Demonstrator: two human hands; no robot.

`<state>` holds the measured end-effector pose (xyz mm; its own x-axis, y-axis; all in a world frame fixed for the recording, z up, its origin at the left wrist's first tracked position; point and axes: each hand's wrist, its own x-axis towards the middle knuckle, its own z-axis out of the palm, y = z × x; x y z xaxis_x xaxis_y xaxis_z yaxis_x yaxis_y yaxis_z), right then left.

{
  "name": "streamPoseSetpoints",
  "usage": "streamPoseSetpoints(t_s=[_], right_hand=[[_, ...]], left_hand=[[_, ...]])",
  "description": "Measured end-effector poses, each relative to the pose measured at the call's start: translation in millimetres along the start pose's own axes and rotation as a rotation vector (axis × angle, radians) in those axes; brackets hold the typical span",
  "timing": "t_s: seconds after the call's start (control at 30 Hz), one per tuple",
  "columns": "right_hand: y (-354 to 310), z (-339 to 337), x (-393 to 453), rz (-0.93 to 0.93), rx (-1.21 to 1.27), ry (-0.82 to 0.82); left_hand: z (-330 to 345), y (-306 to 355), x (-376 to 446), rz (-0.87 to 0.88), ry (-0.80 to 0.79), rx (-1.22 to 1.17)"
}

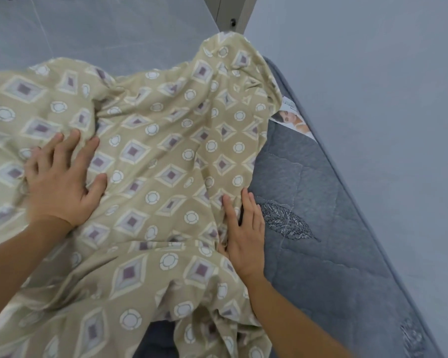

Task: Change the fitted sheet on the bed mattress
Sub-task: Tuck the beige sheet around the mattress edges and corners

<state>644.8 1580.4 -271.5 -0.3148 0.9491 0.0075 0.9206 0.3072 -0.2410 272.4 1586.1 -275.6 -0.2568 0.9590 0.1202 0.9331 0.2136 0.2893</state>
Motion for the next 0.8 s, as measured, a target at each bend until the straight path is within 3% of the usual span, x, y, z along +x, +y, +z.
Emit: streamPoseSetpoints(t_s=[0.13, 0.3, 0.43, 0.5, 0.63, 0.8], right_hand=[[4, 4, -1, -0.01, -0.003, 0.029], [-2, -6, -1, -0.006, 0.062, 0.05], [-5, -18, -7, -0.019, 0.164, 0.063], [-4, -21, -7, -0.005, 0.25, 0.071], [11, -16, -21, 0.034, 0.453, 0.04], [10, -46, -121, 0.038, 0.67, -0.059]], left_hand=[[-2, 6, 0, 0.006, -0.022, 0.038], [-15, 37, -20, 0.044, 0.069, 0.188], [-39, 119, -64, -0.045, 0.076, -0.25], [-60, 160, -99, 0.015, -0.017, -0.342], [-80, 187, -168, 0.143, -0.177, -0.119], [-78, 183, -224, 0.076, -0.131, 0.055]])
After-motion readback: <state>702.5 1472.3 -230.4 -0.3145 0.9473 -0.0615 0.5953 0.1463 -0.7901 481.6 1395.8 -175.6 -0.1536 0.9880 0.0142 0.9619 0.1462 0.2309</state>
